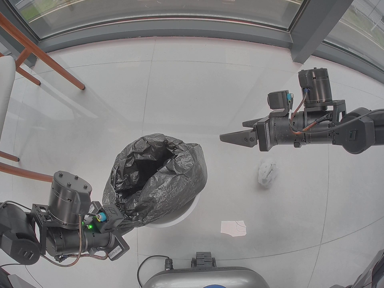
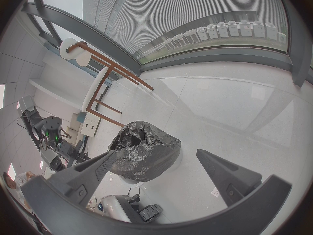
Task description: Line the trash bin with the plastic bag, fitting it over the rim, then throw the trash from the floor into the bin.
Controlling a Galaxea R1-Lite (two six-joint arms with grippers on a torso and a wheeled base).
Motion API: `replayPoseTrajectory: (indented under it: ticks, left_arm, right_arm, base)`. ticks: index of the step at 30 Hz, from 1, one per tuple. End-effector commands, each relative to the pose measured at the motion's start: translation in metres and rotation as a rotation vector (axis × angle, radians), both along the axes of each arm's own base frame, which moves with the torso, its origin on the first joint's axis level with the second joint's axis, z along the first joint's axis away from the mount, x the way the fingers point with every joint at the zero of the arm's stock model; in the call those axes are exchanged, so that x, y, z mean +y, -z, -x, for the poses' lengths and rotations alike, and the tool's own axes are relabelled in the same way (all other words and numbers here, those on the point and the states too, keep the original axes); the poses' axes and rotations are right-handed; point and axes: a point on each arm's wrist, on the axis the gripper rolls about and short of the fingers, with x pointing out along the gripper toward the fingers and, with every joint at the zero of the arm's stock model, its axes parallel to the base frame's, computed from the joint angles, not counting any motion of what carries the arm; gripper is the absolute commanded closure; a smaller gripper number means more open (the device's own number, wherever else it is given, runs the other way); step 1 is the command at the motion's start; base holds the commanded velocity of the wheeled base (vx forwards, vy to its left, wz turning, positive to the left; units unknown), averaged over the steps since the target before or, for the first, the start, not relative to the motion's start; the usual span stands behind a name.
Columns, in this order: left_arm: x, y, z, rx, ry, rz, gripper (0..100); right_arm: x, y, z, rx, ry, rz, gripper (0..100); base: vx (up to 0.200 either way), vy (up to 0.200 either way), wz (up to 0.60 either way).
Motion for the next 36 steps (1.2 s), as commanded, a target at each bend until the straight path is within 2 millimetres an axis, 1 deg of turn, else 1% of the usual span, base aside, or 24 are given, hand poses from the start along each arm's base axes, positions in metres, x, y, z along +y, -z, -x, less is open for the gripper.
replayPoseTrajectory:
  ticks: [1,4,9,12,18,22,29,34,36]
  left_arm:
    - [-0.004,-0.013,0.001,-0.072,0.06,-0.002,0]
    - [-0.01,-0.018,-0.005,-0.108,0.105,-0.032,0]
    - [-0.031,-0.01,-0.022,-0.088,0.147,-0.062,0]
    - [-0.041,-0.003,-0.029,-0.066,0.163,-0.078,0]
    - [-0.047,0.015,-0.037,-0.022,0.18,-0.133,0]
    - [-0.051,0.018,-0.044,-0.03,0.192,-0.151,0]
    - [-0.059,0.031,-0.057,-0.052,0.183,-0.138,0]
    - [-0.062,0.031,-0.062,-0.06,0.177,-0.136,0]
    - [-0.059,0.029,-0.066,-0.067,0.153,-0.139,0]
  right_arm:
    - [0.001,0.001,0.0,0.001,-0.002,0.002,0]
    - [0.002,0.001,0.0,0.002,-0.003,0.002,0]
    - [0.002,0.001,0.0,0.002,-0.002,0.003,0]
    - [0.001,0.001,0.0,0.002,0.0,0.003,0]
    - [0.0,0.001,0.0,0.0,0.001,0.002,0]
    - [0.0,0.001,0.0,0.003,0.003,0.002,0]
    - [-0.002,0.001,-0.001,0.001,0.008,0.002,0]
    - [-0.002,0.0,-0.001,0.0,0.005,0.0,0]
    - [-0.002,0.001,-0.001,0.001,0.005,0.0,0]
  base:
    - [0.0,0.0,0.0]
    - [0.0,0.0,0.0]
    - [0.0,0.0,0.0]
    - [0.0,0.0,0.0]
    - [0.0,0.0,0.0]
    - [0.0,0.0,0.0]
    - [0.0,0.0,0.0]
    - [0.0,0.0,0.0]
    - [0.0,0.0,0.0]
